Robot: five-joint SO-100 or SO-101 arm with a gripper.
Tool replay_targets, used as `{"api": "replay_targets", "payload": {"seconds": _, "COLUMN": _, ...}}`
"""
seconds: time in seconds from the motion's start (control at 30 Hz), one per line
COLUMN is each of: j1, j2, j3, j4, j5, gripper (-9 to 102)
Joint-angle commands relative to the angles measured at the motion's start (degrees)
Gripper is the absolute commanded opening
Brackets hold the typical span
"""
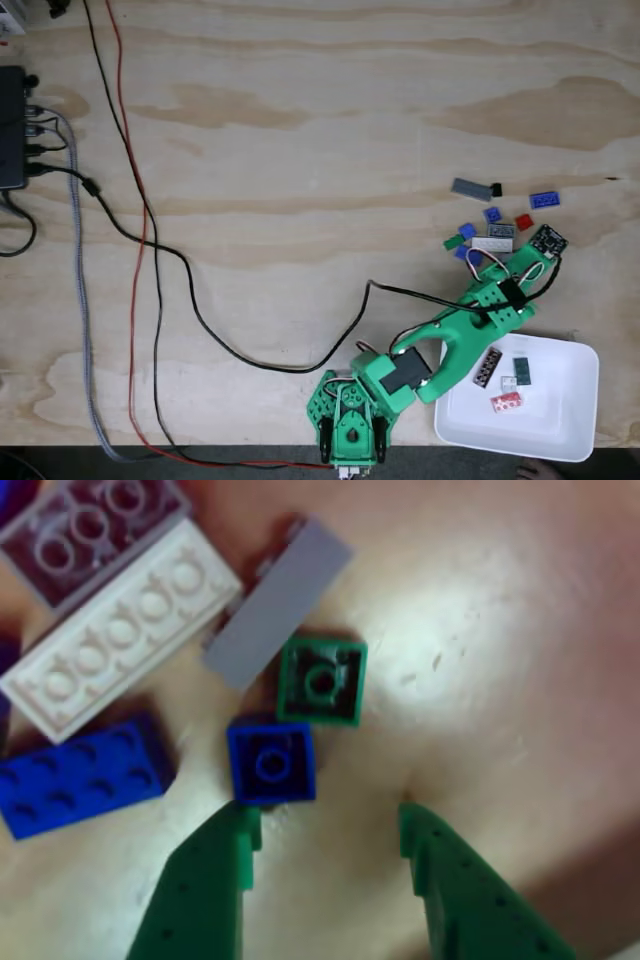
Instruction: Put all lego bricks in the bin.
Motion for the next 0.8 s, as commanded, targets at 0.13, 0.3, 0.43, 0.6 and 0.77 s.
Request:
{"api": "replay_targets", "payload": {"seconds": 0.13, "j1": -1.49, "j2": -1.67, "j3": 0.7, "j4": -12.57, "j5": 0.44, "gripper": 8}}
{"api": "replay_targets", "payload": {"seconds": 0.3, "j1": -2.29, "j2": -1.85, "j3": 1.49, "j4": -14.24, "j5": 0.88, "gripper": 15}}
{"api": "replay_targets", "payload": {"seconds": 0.43, "j1": -2.46, "j2": -2.2, "j3": 1.58, "j4": -16.35, "j5": 1.49, "gripper": 23}}
{"api": "replay_targets", "payload": {"seconds": 0.6, "j1": -3.69, "j2": -3.16, "j3": 1.58, "j4": -18.63, "j5": 2.99, "gripper": 26}}
{"api": "replay_targets", "payload": {"seconds": 0.77, "j1": -3.52, "j2": -4.13, "j3": 1.14, "j4": -20.13, "j5": 3.43, "gripper": 9}}
